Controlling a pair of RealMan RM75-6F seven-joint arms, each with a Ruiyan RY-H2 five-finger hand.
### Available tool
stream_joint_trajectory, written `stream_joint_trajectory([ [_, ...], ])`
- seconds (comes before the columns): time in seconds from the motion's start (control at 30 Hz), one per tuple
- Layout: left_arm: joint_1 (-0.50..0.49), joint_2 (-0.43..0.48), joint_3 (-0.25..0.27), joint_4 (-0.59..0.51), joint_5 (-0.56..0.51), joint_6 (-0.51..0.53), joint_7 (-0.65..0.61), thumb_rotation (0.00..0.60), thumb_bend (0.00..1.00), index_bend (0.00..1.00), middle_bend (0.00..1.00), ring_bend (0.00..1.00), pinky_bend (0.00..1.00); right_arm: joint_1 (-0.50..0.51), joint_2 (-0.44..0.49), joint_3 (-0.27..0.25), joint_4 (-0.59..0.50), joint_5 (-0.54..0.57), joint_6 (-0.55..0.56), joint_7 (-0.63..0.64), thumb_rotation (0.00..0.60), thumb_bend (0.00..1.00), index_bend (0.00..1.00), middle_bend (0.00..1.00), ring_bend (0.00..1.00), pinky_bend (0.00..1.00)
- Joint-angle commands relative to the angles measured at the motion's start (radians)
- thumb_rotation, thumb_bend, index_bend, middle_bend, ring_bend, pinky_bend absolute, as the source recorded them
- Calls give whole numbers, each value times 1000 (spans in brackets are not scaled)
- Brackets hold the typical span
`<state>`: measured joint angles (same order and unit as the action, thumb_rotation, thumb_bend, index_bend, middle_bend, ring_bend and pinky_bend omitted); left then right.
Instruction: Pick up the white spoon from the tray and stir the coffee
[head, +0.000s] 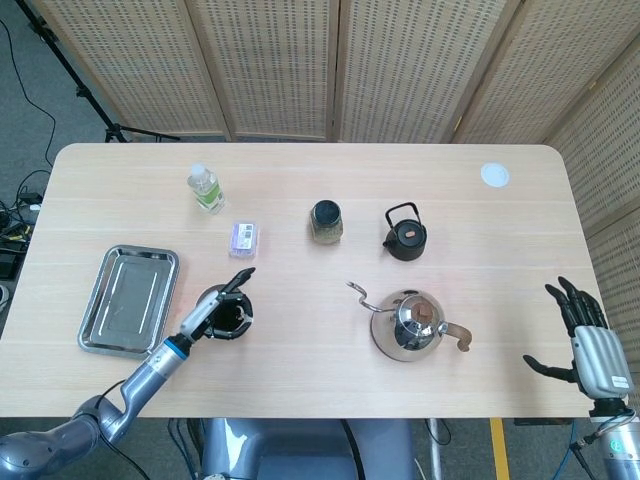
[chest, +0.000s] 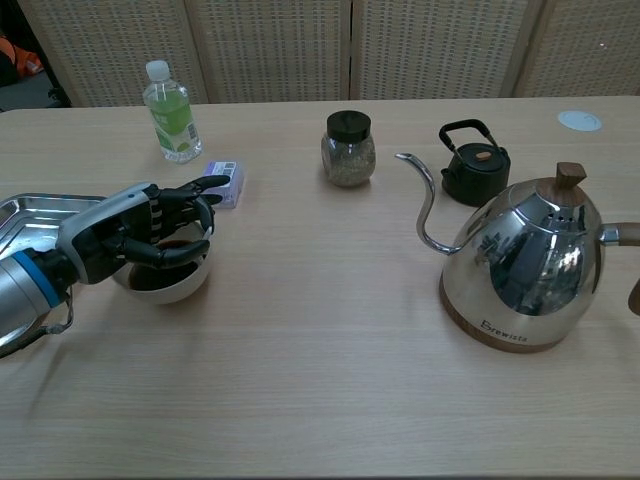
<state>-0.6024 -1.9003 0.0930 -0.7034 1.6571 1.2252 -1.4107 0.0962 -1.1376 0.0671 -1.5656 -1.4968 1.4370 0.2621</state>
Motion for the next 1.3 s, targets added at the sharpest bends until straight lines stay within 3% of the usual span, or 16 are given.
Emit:
stream_joint_trajectory([
  [0.03,-13,-10,-13,10,-11,-17,0,600,513,694,0,0,0,1,0,-1,1,1,-2,1,600,0,65,0,0,0],
  [0.27,-28,-24,-46,57,-39,-38,23,600,514,695,0,0,0,3,-3,0,4,6,-9,-3,600,0,65,0,0,0],
  [0.5,-6,-11,-33,81,-43,-41,10,600,515,695,0,0,0,5,-6,-1,3,7,-12,-7,600,0,65,0,0,0],
  [0.83,23,18,11,29,-2,8,7,600,515,695,0,0,0,2,-2,-5,-5,-5,-3,-5,600,0,65,0,0,0],
  [1.3,0,18,-9,-18,-8,1,27,600,513,695,0,0,0,1,1,-6,-6,-8,0,2,600,0,65,0,0,0],
])
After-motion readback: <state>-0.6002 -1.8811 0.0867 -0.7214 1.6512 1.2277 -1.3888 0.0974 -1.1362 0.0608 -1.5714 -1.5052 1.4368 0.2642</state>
